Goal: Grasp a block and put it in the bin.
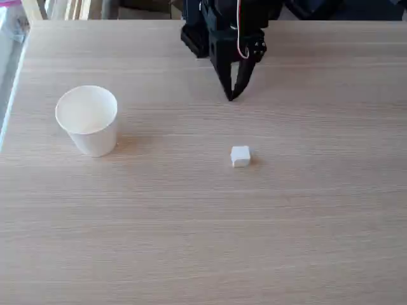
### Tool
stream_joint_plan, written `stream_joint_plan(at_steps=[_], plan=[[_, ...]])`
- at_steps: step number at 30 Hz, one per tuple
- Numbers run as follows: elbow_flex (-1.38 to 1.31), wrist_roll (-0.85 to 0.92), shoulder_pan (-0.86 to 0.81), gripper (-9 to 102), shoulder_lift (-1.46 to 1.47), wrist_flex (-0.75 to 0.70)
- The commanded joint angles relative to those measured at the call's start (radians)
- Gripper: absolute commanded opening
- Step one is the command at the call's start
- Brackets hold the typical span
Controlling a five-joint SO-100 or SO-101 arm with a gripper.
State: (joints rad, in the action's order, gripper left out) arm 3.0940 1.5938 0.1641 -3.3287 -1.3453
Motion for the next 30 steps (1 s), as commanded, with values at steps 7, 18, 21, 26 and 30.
stream_joint_plan(at_steps=[7,18,21,26,30], plan=[[0.014,0.006,-0.025,4,-0.005,-0.002],[0.014,0.003,-0.026,4,-0.005,-0.002],[0.014,0.002,-0.025,4,-0.005,-0.002],[0.012,0.003,-0.025,1,-0.005,-0.002],[0.011,0.018,-0.023,1,-0.003,-0.003]])
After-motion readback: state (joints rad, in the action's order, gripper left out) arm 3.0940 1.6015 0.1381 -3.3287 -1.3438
